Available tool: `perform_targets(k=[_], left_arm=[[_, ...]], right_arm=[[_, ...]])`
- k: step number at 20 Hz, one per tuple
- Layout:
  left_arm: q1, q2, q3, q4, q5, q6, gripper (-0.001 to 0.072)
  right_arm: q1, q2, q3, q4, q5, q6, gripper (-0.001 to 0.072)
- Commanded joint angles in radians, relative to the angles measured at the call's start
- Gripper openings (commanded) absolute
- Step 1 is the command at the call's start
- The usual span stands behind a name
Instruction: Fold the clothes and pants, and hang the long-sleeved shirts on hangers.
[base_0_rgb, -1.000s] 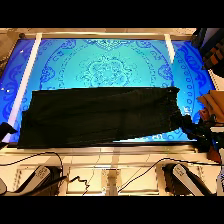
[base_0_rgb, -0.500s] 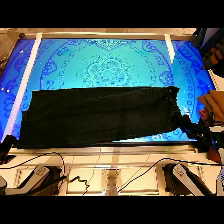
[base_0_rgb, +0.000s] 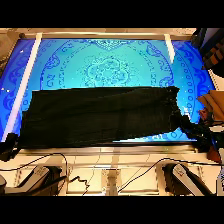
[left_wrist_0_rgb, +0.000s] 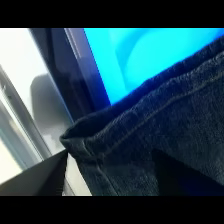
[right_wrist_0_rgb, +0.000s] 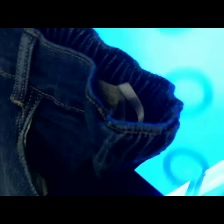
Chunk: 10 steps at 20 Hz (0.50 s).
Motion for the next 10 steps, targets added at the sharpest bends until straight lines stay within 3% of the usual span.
perform_targets(k=[1, 2, 3, 4, 7, 10], left_arm=[[0.001, -0.044, -0.027, -0.035, 0.04, 0.006, 0.0352], [-0.002, -0.067, -0.028, -0.04, 0.04, 0.006, 0.0152], [-0.007, -0.085, -0.028, -0.061, 0.04, 0.007, 0.0032], [-0.011, -0.093, -0.026, -0.105, 0.041, 0.009, 0.003], [-0.016, -0.068, 0.029, -0.355, 0.0, 0.195, 0.0028], [-0.016, 0.0, 0.127, -0.513, -0.069, 0.22, 0.0028]], right_arm=[[0.001, 0.0, 0.027, -0.003, 0.03, -0.009, 0.004], [0.001, 0.0, 0.048, -0.003, 0.053, -0.032, 0.004], [0.001, 0.0, 0.071, -0.003, 0.084, -0.058, 0.004], [0.0, 0.0, 0.1, -0.008, 0.125, -0.073, 0.004], [0.0, 0.0, 0.217, -0.079, 0.296, -0.073, 0.004], [0.0, 0.017, 0.345, -0.193, 0.515, -0.07, 0.0039]])
